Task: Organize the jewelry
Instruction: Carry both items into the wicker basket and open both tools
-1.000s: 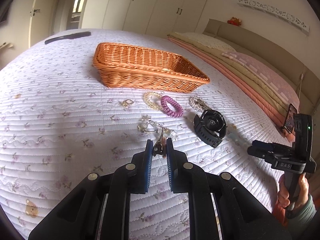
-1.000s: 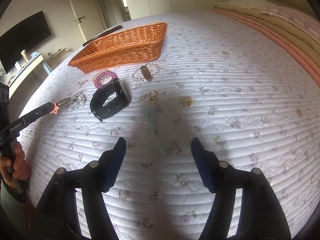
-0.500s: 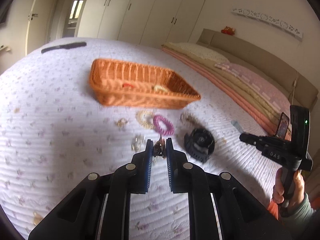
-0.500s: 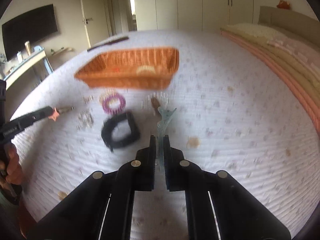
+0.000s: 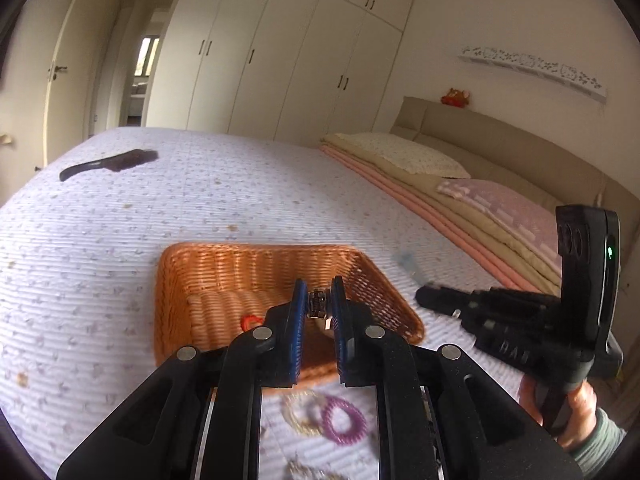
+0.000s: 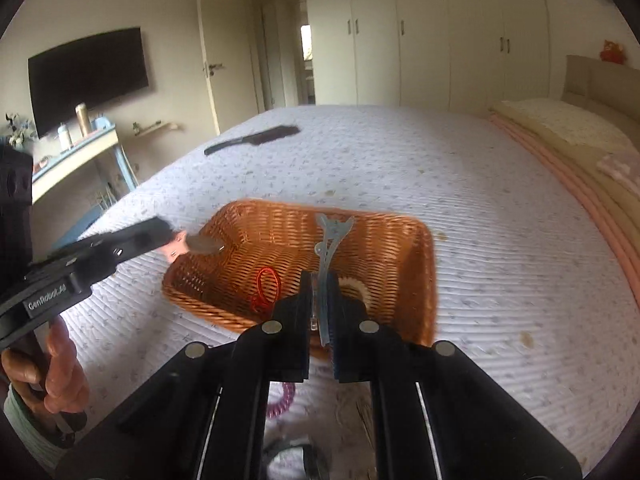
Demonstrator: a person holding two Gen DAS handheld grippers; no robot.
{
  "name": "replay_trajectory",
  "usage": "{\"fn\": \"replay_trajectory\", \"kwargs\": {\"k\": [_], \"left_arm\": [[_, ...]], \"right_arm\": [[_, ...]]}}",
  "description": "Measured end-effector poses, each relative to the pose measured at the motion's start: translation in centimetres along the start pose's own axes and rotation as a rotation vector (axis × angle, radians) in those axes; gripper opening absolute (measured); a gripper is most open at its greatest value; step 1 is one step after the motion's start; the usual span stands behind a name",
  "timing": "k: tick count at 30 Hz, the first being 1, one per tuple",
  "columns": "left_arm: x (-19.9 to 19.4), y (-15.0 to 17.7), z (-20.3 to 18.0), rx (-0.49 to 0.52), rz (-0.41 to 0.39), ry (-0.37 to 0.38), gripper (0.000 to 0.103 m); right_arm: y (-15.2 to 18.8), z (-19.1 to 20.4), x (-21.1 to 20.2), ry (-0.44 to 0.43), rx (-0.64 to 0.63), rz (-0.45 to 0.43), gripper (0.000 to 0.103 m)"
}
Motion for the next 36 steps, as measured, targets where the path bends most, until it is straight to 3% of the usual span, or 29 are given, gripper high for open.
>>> {"fn": "replay_trajectory", "kwargs": {"k": [4,8,17,19,21,26,28,32,36], "left_arm": [[4.0,-0.8,1.9,-0.049,0.041,-0.017,0.011],[6.7,-0.3,3.7,-0.089,0.086,-0.039,0.011],[8.8,1.3,5.5,-0.141,0.172,-0.063,0.011],[8.5,1.4,5.4,-0.141,0.169,-0.060,0.013],[8.0,1.3,5.2,-0.139,0.164,-0.049,0.025],[5.1,1.2,3.6,-0.109,0.126,-0.028,0.027],[3.6,1.4,2.8,-0.091,0.108,-0.016,0.030],[0.2,2.1,1.4,-0.067,0.076,0.005,0.035],[-2.5,3.1,0.7,-0.067,0.062,0.023,0.045]], "right_arm": [[-0.4,0.0,5.4,-0.058,-0.002,0.084,0.006],[0.3,-0.9,9.4,-0.118,0.072,0.155,0.006],[0.8,-1.6,11.4,-0.120,0.120,0.215,0.007],[0.9,-1.7,11.2,-0.123,0.119,0.224,0.007],[1.1,-1.9,10.9,-0.129,0.126,0.228,0.016],[1.0,-2.4,8.5,-0.143,0.135,0.195,0.018],[1.0,-2.6,6.5,-0.151,0.140,0.167,0.021],[1.5,-3.1,2.3,-0.139,0.145,0.100,0.038],[3.1,-3.7,-1.8,-0.112,0.137,0.047,0.038]]}}
Point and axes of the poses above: each gripper's, at about its wrist camera, not at the fingertips, and x roughly the way its jaws point, z to its left, y to its underside, the point moved 3 cm from there along x, roughly the way its jaws point, and after that the axes turned 13 degrees about -x, right-handed, at the moved point
